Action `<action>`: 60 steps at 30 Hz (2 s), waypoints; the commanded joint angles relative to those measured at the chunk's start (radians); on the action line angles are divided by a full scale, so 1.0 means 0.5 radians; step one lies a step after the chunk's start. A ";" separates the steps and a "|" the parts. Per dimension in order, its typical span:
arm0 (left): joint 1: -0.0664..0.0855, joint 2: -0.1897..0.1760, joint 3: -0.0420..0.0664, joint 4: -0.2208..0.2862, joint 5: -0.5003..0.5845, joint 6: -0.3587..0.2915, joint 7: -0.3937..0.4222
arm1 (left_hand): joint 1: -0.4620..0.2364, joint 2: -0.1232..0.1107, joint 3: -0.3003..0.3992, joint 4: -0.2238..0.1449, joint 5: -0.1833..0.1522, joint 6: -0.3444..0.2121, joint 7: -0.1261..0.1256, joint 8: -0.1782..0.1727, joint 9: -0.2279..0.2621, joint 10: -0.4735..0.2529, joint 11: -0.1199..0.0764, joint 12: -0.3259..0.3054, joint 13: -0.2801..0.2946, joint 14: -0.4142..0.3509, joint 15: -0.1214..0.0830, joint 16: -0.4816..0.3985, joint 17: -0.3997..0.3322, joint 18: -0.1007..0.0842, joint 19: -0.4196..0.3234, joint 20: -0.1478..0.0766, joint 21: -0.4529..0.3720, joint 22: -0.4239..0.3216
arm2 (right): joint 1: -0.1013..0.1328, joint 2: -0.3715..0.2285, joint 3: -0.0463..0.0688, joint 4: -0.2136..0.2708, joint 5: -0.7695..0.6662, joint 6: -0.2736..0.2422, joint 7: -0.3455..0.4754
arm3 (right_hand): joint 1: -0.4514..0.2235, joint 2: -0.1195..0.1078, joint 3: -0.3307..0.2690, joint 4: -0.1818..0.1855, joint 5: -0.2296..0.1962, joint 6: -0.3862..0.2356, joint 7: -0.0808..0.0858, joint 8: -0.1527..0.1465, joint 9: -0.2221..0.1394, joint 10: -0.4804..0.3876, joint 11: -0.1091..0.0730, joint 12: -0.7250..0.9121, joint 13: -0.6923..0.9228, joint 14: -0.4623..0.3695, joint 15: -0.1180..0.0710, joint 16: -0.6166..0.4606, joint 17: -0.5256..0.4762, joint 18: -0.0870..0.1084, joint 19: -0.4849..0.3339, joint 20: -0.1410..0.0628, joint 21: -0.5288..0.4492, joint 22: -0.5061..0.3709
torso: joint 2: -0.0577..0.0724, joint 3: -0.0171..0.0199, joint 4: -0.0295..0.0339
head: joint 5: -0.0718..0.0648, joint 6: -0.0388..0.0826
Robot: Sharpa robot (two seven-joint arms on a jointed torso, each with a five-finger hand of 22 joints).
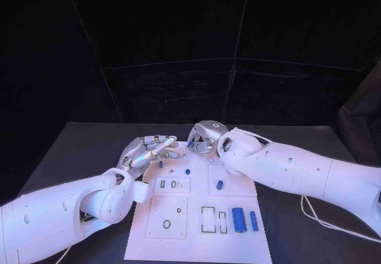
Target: Assemble the parts on the task board
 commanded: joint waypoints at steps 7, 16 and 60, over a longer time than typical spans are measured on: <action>0.006 0.007 0.002 0.000 -0.009 0.013 0.023 | 0.005 0.022 -0.003 -0.013 -0.012 0.013 0.004 -0.007 -0.001 0.015 0.003 -0.012 -0.001 0.004 0.005 -0.008 0.004 0.029 0.013 -0.001 -0.009 -0.002 | 0.005 0.047 0.001 -0.049 0.005 0.115 -0.009 | -0.020 -0.010 0.000 0.020 -0.015 -0.011 0.000 -0.010 0.001 -0.009 0.008 -0.015 -0.003 0.028 0.000 0.014 0.003 -0.014 -0.014 0.006 0.007 0.005 | 0.003 -0.0020 0.003 | -0.002 -0.007; 0.008 0.005 0.002 -0.003 -0.009 0.012 0.021 | 0.005 0.022 -0.003 -0.013 -0.012 0.013 0.004 -0.007 -0.001 0.015 0.003 -0.012 -0.001 0.004 0.005 -0.008 0.004 0.029 0.013 -0.001 -0.009 -0.002 | 0.005 0.069 0.001 -0.081 -0.003 0.151 -0.028 | -0.021 -0.014 -0.003 0.026 -0.019 -0.014 0.002 -0.013 0.000 -0.012 0.010 -0.018 -0.003 0.027 0.002 0.014 0.000 -0.013 -0.018 0.007 0.007 0.002 | 0.005 0.0000 -0.003 | 0.003 -0.011; 0.013 -0.014 0.002 -0.028 -0.009 0.063 -0.005 | -0.005 0.025 -0.006 -0.018 -0.012 0.021 -0.001 -0.014 -0.002 0.026 0.001 -0.022 -0.001 -0.003 0.006 -0.026 0.010 0.027 0.012 -0.001 -0.019 -0.010 | 0.009 -0.717 0.052 0.597 0.620 0.181 -0.193 | -0.050 -0.159 -0.567 0.306 0.274 -0.413 0.010 0.056 -0.015 -0.075 -0.009 1.190 0.965 0.057 -0.017 0.305 0.325 -0.048 0.043 -0.001 0.149 0.212 | -0.008 0.0200 -0.051 | 0.002 0.024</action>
